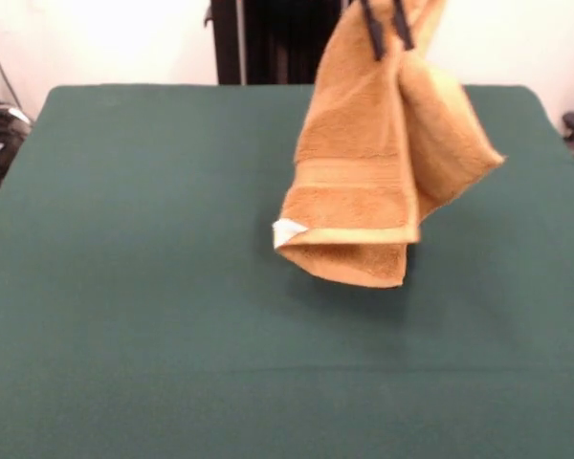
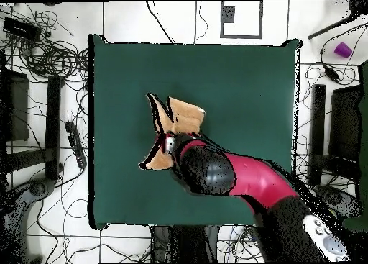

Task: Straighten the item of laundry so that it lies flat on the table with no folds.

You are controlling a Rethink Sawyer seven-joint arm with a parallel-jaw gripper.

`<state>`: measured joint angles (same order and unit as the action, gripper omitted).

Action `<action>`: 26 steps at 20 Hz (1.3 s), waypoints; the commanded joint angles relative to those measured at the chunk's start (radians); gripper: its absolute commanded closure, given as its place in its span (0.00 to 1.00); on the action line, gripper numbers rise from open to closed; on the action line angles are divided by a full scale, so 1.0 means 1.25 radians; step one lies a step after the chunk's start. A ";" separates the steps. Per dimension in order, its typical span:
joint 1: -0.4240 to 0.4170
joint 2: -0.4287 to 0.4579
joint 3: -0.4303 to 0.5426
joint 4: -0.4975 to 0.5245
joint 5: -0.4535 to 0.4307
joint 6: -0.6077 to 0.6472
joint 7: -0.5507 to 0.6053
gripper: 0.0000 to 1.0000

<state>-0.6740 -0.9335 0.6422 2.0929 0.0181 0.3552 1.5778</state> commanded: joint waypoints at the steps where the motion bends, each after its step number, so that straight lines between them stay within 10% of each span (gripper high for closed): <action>1: 0.142 0.000 -0.104 -0.243 0.059 0.272 0.226 1.00; 21: 0.299 0.190 -0.221 -0.724 0.055 0.636 0.321 1.00; 26: 0.346 0.292 -0.236 -0.956 -0.021 0.721 0.293 1.00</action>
<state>-0.3223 -0.7460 0.3680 1.2411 0.0416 1.0687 1.6847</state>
